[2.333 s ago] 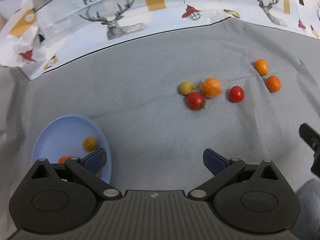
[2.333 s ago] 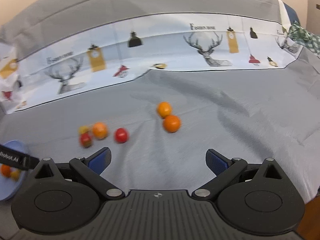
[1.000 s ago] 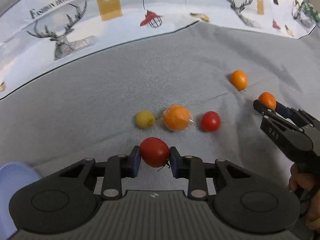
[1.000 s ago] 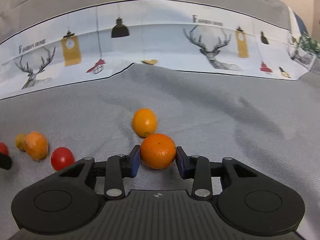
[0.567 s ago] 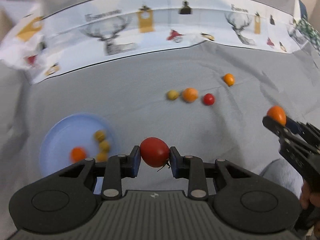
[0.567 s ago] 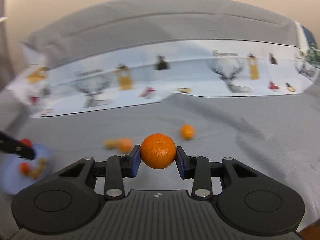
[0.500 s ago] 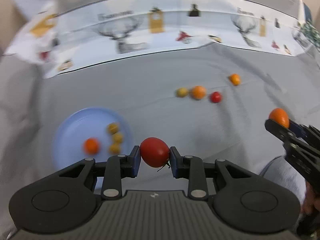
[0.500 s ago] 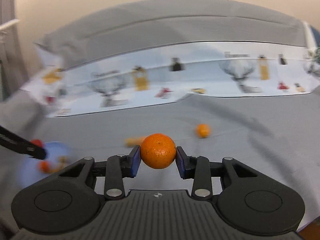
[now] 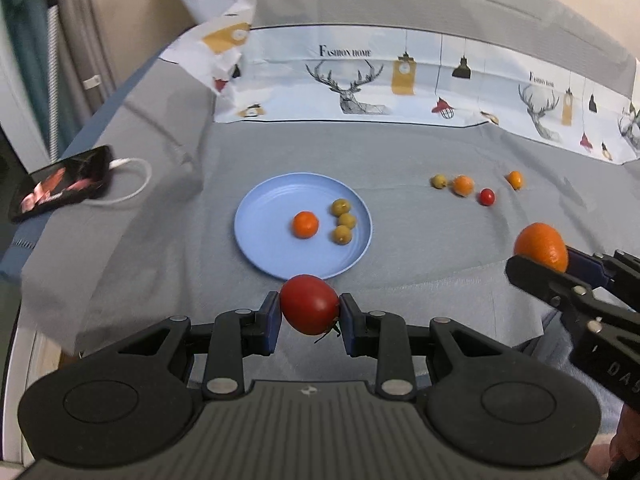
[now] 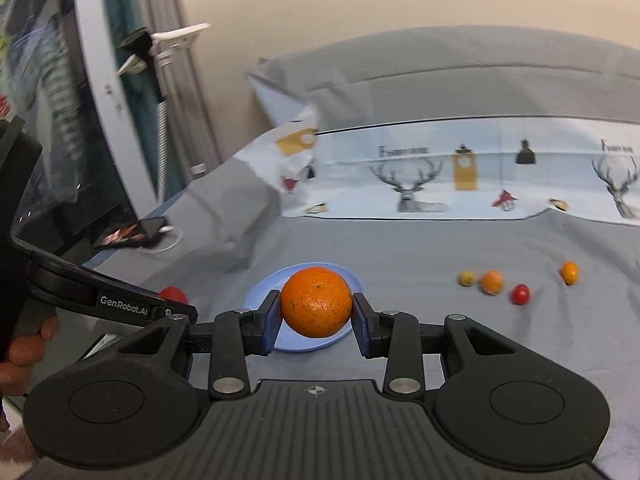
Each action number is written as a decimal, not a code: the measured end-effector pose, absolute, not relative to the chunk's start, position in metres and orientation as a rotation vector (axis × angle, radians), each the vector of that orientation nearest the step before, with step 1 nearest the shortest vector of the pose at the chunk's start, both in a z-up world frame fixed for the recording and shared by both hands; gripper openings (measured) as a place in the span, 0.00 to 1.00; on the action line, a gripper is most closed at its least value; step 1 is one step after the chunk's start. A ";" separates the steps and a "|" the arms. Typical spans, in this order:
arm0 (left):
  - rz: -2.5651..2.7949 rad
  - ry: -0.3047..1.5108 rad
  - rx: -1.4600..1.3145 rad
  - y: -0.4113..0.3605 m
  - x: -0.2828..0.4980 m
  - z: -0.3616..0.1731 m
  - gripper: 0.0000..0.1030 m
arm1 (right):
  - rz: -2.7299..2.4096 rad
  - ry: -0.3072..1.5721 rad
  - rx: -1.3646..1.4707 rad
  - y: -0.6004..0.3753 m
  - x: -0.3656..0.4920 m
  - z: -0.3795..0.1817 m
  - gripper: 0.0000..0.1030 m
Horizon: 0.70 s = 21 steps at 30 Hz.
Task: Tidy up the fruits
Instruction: 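Lift the mandarin and red tomato and carry them toward the plate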
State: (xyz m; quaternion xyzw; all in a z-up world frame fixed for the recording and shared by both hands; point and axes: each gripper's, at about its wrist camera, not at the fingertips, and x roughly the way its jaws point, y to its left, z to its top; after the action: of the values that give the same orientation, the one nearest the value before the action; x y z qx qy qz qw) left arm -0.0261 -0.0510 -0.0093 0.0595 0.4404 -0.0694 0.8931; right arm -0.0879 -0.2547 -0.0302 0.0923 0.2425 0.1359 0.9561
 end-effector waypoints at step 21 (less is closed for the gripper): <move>-0.166 0.817 0.023 -0.019 -0.074 0.007 0.33 | 0.278 0.421 0.011 -0.205 -0.137 -0.007 0.38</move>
State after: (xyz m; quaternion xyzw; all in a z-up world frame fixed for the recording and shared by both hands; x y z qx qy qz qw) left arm -0.0736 -0.0191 0.0071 0.0109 0.3968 -0.0805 0.9143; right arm -0.1369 -0.2047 -0.0074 0.0055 0.2080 0.1376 0.9684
